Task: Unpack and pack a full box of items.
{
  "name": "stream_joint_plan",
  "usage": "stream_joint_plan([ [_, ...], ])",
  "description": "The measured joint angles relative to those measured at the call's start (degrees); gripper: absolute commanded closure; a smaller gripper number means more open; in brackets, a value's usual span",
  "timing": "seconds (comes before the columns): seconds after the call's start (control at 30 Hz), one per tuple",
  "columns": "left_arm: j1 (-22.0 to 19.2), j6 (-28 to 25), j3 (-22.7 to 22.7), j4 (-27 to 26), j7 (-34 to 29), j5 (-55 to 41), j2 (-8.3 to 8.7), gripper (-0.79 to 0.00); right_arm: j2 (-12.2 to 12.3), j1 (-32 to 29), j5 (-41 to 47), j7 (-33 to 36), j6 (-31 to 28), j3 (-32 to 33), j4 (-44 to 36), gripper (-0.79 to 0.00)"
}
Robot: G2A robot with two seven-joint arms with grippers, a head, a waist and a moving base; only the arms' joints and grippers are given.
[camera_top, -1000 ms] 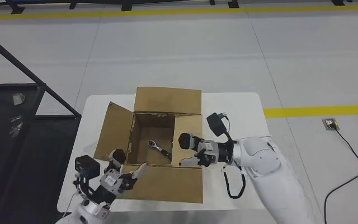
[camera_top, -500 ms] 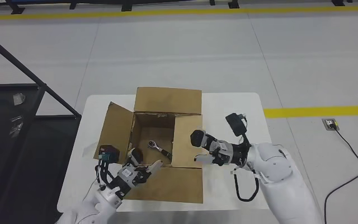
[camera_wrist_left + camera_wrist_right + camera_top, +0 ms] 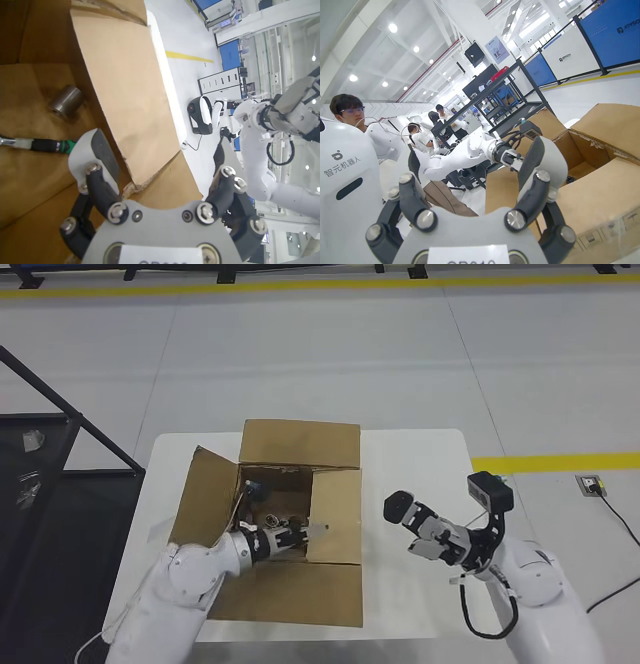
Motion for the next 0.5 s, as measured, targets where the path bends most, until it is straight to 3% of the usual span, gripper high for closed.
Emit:
stream_joint_plan([
  [0.23,-3.9,-3.0,4.6,9.1,1.5,-3.0,-1.3,-0.785,1.5,-1.0,0.7,0.1,0.1,0.2,0.1,-0.785],
  [0.5,-4.4,-9.7,5.6,11.9,0.4,-8.2,-1.75,-0.785,2.2,-1.0,0.4,-0.8,-0.5,-1.0,0.0,-0.785],
])
